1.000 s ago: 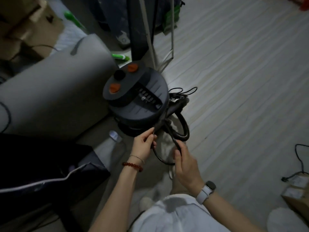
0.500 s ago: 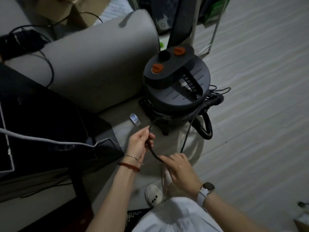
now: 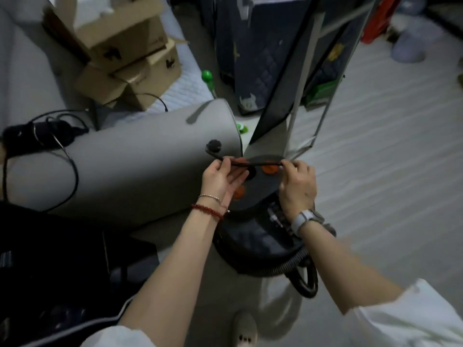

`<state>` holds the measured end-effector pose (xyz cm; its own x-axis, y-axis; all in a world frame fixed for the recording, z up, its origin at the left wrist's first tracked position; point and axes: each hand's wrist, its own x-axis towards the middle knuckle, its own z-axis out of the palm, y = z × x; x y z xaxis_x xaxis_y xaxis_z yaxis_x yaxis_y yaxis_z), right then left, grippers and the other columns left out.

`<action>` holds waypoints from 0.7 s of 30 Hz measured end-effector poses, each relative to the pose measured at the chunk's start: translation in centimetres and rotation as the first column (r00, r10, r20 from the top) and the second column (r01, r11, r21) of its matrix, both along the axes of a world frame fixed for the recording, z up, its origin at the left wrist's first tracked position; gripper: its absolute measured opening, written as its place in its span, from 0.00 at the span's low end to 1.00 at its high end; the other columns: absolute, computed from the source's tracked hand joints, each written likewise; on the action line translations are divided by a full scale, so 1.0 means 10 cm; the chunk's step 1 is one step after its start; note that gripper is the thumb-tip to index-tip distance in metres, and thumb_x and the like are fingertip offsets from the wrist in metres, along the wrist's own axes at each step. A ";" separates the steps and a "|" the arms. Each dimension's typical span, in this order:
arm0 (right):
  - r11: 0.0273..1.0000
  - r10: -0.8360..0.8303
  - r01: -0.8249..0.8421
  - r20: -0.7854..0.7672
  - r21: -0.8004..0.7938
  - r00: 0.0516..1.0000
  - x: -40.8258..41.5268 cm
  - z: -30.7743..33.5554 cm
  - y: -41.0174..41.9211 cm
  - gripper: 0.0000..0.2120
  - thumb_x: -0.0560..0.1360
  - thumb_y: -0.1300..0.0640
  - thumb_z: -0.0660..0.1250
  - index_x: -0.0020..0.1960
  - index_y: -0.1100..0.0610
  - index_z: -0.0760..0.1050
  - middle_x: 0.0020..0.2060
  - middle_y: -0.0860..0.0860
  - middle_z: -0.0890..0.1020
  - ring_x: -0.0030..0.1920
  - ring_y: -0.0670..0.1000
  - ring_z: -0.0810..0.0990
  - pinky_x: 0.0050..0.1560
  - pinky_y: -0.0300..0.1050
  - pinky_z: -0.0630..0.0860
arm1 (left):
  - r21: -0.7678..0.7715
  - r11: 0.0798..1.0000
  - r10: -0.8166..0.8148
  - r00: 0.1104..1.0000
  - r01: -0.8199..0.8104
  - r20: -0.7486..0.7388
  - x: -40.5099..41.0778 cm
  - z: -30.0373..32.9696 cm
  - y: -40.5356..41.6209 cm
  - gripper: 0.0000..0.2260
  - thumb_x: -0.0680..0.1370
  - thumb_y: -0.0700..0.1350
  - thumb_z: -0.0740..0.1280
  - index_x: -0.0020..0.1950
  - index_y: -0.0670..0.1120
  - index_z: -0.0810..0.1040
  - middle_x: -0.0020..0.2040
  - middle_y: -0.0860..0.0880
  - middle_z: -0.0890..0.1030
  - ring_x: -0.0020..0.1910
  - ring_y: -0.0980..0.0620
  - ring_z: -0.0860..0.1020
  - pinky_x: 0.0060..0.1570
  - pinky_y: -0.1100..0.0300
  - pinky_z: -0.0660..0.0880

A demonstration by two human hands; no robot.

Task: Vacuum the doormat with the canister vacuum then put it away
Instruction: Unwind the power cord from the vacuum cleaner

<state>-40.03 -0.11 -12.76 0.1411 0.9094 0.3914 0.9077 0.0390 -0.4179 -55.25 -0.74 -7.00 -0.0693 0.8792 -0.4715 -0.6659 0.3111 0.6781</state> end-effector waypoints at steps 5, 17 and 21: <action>0.996 0.095 -0.094 -0.113 0.011 0.989 -0.23 0.26 0.81 0.13 0.76 0.61 0.57 0.54 0.65 0.76 0.51 0.64 0.77 0.48 0.66 0.77 0.43 0.54 0.74 | 0.044 0.993 0.107 0.992 -0.110 0.070 -0.10 0.19 0.46 0.14 0.82 0.39 0.51 0.42 0.41 0.72 0.30 0.50 0.83 0.36 0.53 0.81 0.40 0.59 0.80; 0.764 0.625 -0.624 -0.053 -0.163 0.779 -1.17 -0.01 1.38 0.12 0.76 0.63 0.62 0.59 0.64 0.72 0.62 0.62 0.70 0.57 0.61 0.74 0.54 0.49 0.74 | -0.026 0.936 0.351 0.935 -0.350 0.048 -0.83 -0.31 0.21 0.11 0.82 0.40 0.54 0.44 0.41 0.73 0.44 0.47 0.81 0.43 0.51 0.83 0.46 0.55 0.79; 0.695 0.676 -0.668 -0.077 -0.266 0.733 -1.35 -0.38 0.94 0.17 0.75 0.65 0.62 0.64 0.64 0.69 0.65 0.65 0.66 0.61 0.64 0.71 0.58 0.53 0.73 | -0.114 0.882 0.466 0.883 -0.457 0.059 -1.06 -0.56 0.00 0.12 0.82 0.40 0.54 0.41 0.42 0.72 0.37 0.48 0.82 0.39 0.50 0.82 0.38 0.57 0.82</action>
